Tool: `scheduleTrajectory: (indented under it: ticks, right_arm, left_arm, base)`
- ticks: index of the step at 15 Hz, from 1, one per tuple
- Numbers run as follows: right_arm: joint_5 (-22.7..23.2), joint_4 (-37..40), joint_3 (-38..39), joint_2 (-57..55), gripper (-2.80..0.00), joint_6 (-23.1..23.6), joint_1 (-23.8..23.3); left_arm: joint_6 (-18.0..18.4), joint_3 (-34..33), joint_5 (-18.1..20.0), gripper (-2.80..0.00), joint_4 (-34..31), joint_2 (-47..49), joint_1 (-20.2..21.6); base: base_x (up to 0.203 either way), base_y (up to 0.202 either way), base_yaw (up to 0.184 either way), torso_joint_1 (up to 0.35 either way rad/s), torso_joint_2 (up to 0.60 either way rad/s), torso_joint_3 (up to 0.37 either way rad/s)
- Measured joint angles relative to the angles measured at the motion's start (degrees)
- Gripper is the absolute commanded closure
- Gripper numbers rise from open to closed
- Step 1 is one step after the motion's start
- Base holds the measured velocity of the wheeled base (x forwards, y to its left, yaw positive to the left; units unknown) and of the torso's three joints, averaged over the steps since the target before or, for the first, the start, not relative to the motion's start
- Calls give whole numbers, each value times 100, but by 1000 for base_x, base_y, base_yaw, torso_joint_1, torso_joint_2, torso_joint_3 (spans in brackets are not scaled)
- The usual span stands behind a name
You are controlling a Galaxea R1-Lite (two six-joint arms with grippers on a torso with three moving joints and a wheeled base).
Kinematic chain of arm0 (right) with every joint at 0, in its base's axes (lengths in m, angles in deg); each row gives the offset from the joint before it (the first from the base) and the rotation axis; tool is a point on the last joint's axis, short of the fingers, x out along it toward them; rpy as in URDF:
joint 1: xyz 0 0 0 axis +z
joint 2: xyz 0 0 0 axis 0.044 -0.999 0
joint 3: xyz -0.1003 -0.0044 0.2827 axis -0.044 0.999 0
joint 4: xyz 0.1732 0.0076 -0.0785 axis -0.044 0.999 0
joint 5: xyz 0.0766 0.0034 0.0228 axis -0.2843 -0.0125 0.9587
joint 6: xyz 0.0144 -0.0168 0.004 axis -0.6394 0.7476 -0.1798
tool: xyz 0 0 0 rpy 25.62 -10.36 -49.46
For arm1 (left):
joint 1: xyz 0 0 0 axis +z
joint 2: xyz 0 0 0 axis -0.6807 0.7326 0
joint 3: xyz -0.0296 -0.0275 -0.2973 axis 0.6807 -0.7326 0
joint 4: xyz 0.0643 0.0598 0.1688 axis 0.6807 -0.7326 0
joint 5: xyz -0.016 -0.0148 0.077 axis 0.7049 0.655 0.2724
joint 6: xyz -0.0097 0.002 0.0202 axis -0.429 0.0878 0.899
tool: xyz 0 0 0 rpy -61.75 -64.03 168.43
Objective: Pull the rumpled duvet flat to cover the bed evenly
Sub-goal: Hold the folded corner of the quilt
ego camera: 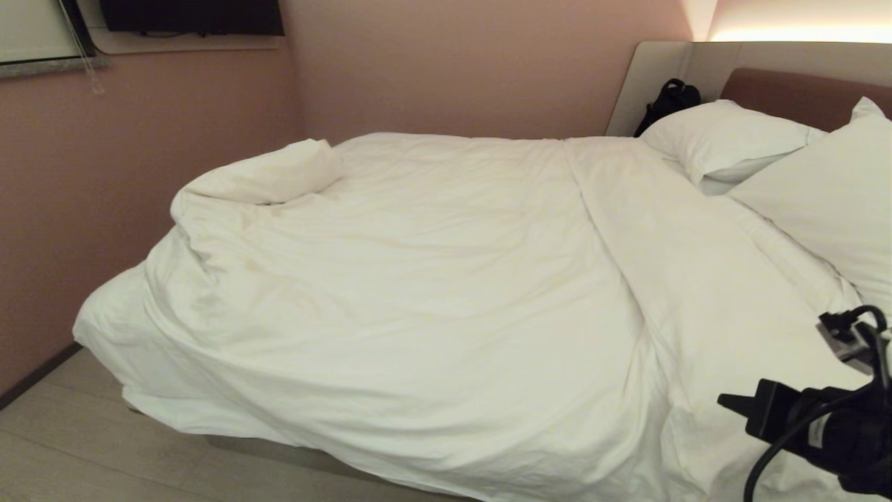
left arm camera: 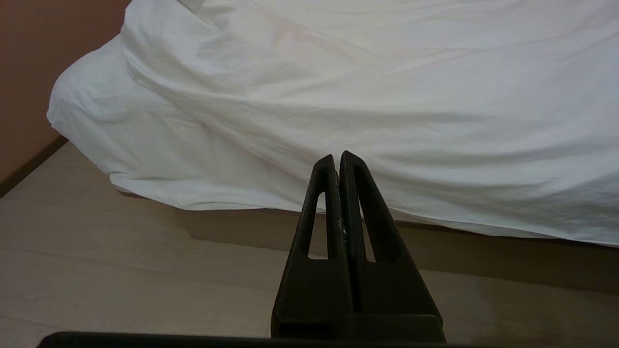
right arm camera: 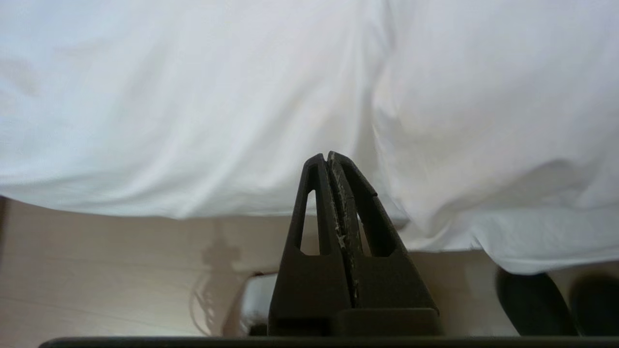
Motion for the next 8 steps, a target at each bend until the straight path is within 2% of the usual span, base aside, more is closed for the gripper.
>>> scheduleTrajectory:
  ticks: [4, 8]
  right_arm:
    - [3, 1067, -641, 1181, 0, 6, 7]
    - [250, 2163, -1146, 2647, 0, 23, -6]
  left_arm:
    - [2, -2, -2, 0, 0, 0, 0]
    - [1, -2, 0, 0, 0, 0, 0]
  base:
    - [0, 0, 0, 0, 0, 0]
    - [0, 0, 0, 0, 0, 0]
